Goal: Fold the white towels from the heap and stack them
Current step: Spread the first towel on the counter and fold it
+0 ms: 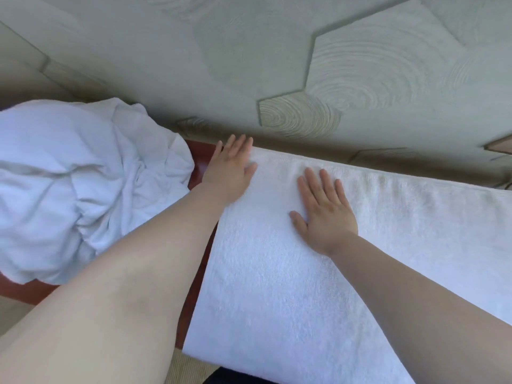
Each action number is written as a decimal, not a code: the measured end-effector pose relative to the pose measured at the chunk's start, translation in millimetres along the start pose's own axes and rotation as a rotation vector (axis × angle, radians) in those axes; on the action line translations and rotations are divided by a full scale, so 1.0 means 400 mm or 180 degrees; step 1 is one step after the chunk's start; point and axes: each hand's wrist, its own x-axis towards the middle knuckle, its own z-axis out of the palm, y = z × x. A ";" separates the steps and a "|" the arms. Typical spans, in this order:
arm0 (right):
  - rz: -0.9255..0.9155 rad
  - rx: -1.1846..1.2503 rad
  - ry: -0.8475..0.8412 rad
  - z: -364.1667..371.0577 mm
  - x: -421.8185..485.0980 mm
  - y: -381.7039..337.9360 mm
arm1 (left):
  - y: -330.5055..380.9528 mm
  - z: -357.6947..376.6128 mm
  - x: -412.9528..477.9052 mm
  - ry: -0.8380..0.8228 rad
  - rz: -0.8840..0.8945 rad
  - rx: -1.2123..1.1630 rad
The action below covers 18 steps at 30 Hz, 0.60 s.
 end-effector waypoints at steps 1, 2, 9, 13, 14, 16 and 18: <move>-0.0006 -0.0010 0.0020 -0.001 0.000 -0.002 | -0.013 -0.018 0.015 -0.0009 0.0005 0.0012; -0.0006 -0.0033 0.0035 -0.002 0.000 -0.003 | -0.024 -0.036 0.027 -0.0028 0.0017 0.0006; 0.0068 -0.0141 -0.0082 -0.007 0.004 -0.006 | 0.072 -0.039 -0.041 0.0119 0.1326 0.0286; 0.0075 -0.0111 -0.0238 -0.015 0.012 -0.005 | 0.074 0.059 -0.116 -0.0024 0.1017 0.0448; 0.0096 -0.0120 -0.0260 -0.017 0.012 -0.007 | 0.068 0.059 -0.112 0.0040 0.0797 0.0386; 0.0238 -0.0159 -0.0281 -0.025 0.000 -0.016 | 0.073 0.055 -0.089 0.0033 0.0594 0.0364; 0.0482 -0.0101 -0.0207 -0.025 -0.031 -0.023 | 0.081 0.046 -0.072 -0.0059 0.0455 0.0428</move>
